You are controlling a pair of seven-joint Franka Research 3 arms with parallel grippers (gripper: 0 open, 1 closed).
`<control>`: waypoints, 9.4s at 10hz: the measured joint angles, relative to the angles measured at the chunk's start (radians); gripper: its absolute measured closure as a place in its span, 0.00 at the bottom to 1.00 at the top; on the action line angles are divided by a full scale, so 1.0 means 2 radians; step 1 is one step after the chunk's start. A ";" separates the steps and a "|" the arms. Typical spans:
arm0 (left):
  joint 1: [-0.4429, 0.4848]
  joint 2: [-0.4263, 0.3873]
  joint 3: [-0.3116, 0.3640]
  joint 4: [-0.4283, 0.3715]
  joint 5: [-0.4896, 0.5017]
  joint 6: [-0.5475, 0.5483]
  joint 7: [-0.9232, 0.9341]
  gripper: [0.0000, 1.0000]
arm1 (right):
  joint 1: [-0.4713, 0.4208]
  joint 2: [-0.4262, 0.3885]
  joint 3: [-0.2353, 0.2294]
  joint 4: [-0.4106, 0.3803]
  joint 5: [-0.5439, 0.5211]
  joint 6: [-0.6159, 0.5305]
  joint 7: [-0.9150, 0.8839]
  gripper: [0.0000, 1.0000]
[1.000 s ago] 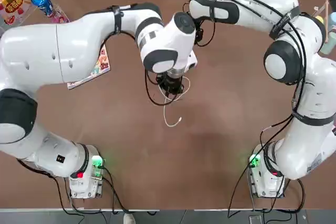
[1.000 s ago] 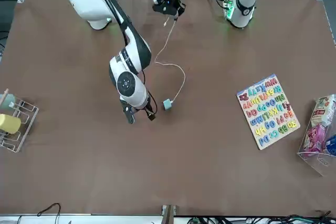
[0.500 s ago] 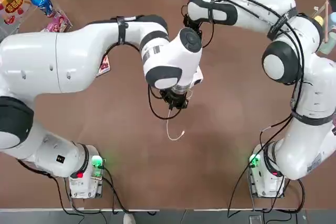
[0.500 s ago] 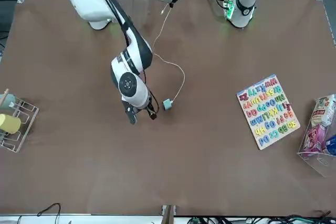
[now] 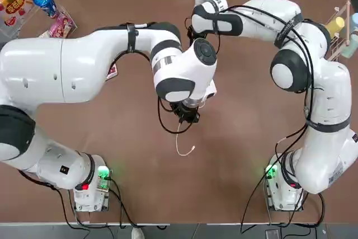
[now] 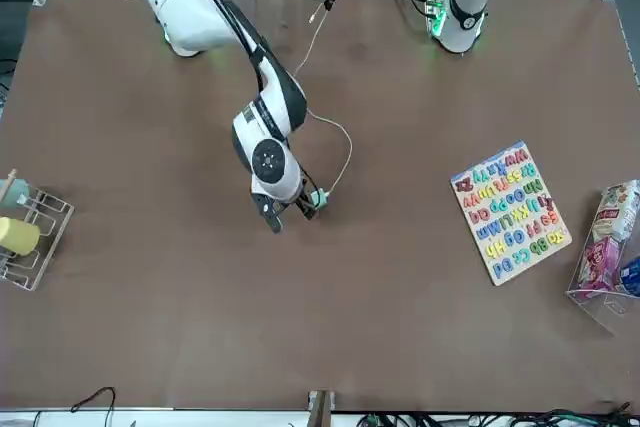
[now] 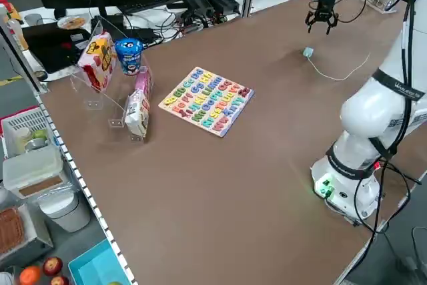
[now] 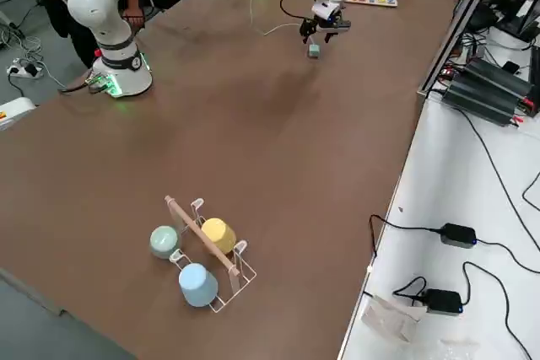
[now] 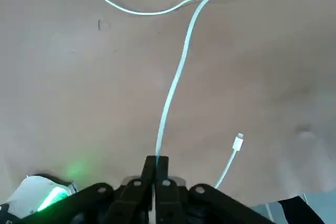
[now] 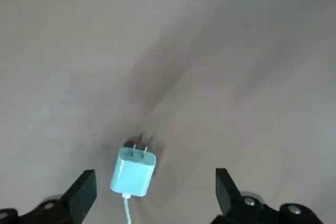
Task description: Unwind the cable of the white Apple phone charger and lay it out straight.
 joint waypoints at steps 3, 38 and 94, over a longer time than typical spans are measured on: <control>-0.002 0.000 -0.004 -0.001 0.000 -0.004 0.001 0.97 | 0.015 0.015 0.000 0.000 0.000 0.041 -0.002 0.00; 0.000 0.001 -0.049 -0.018 -0.004 -0.022 0.011 0.97 | 0.080 0.063 -0.039 0.004 -0.039 0.113 0.098 0.52; 0.099 0.037 -0.035 0.052 0.023 -0.021 -0.020 0.00 | -0.158 0.091 -0.032 0.171 -0.052 0.059 -0.722 0.00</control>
